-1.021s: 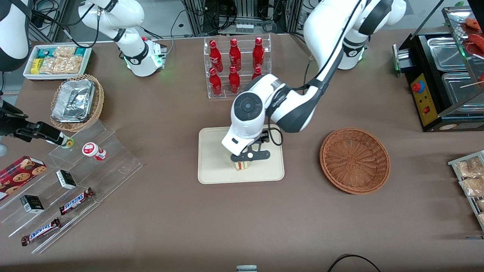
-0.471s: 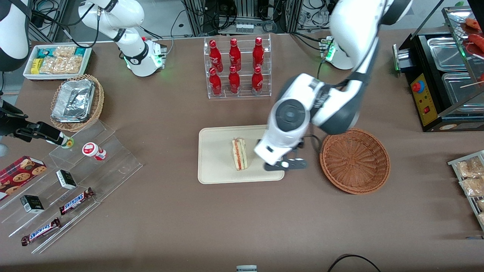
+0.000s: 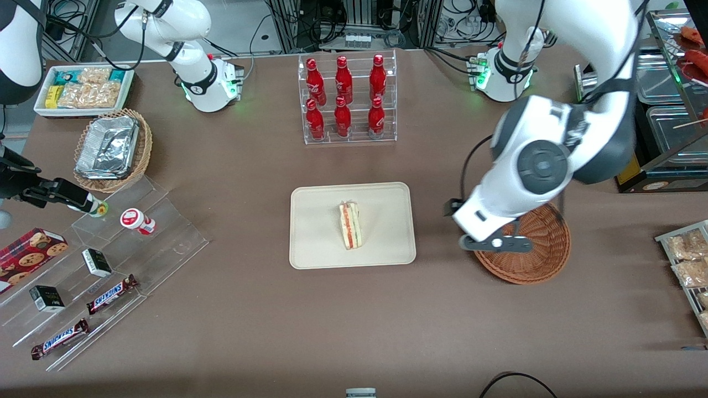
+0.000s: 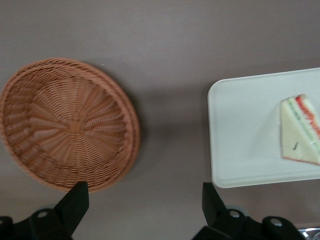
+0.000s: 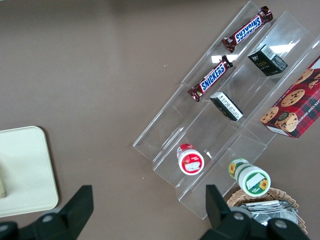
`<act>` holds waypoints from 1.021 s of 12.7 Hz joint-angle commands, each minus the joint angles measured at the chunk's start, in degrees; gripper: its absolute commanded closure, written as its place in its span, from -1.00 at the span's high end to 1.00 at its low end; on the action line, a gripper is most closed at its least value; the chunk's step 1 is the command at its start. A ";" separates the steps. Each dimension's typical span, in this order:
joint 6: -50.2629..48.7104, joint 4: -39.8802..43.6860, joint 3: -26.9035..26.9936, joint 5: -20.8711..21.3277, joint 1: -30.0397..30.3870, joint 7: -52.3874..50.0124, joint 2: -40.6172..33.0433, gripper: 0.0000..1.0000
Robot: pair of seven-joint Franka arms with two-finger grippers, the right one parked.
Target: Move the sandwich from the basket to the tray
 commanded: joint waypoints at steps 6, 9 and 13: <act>-3.84 -11.69 -0.40 0.10 9.50 12.09 -14.09 1.00; -7.63 -11.60 -0.84 0.02 13.98 16.39 -16.81 1.00; -10.10 -11.08 -6.02 0.01 22.51 18.78 -19.28 1.00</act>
